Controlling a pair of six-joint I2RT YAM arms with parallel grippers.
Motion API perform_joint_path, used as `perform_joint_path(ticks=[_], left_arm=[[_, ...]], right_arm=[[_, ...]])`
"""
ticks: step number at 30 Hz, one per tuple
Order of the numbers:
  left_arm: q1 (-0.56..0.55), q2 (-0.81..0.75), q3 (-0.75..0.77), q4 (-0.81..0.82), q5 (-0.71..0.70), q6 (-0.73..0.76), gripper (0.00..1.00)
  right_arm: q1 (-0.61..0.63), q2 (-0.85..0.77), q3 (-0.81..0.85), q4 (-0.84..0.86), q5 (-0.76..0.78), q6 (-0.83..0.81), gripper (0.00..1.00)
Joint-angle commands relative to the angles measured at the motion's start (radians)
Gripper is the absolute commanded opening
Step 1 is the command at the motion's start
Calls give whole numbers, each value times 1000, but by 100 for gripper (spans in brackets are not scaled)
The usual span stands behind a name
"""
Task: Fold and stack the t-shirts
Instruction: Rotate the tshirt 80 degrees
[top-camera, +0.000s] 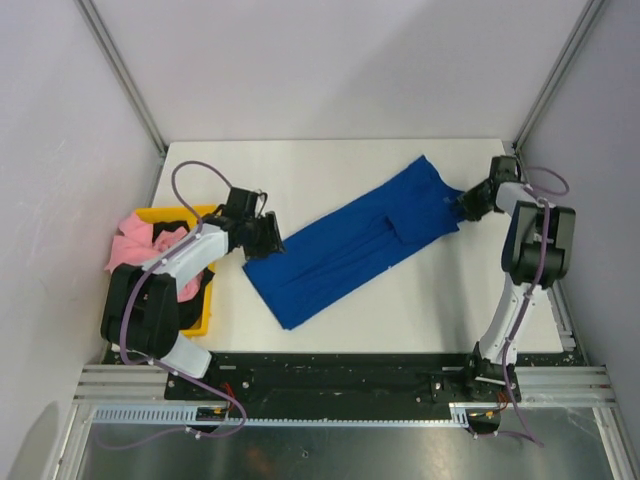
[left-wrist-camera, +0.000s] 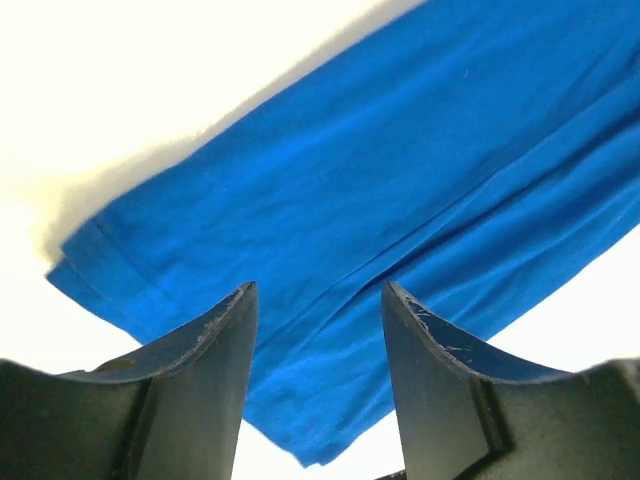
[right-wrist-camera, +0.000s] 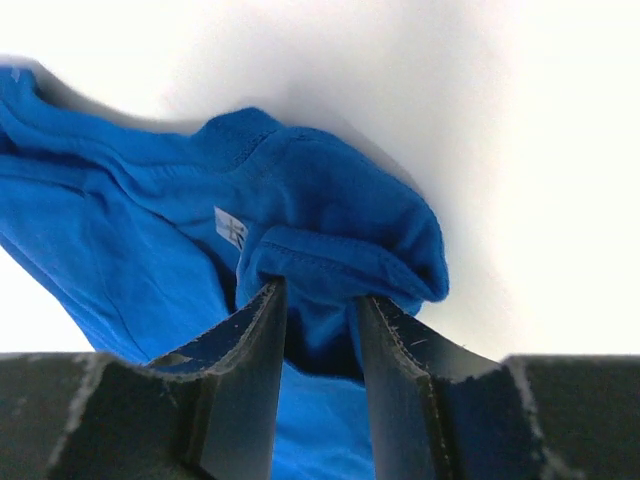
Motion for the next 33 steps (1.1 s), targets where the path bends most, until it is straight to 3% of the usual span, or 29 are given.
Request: perform_joint_path(ticks=[1,6,10,21,27,33], left_arm=[[-65,10,-21,-9,30,38,57],[-172,33,-27,-20,29,35,56],[-273,49,-28,-26,18,32,54],[-484,144,19,-40,-11,40,45],[-553,199,21,-43,-21,30,42],[-617,244,37,-47,-22,21,41]], right_arm=[[41,255,303,-105,135,-107,40],[92,497,737,-288,145,-211,41],[102,565,880,-316,126,-253,43],[108,503,920,-300,126,-300,49],[110,432,900,-288,143,-302,56],[108,360,871,-323,155,-283,56]])
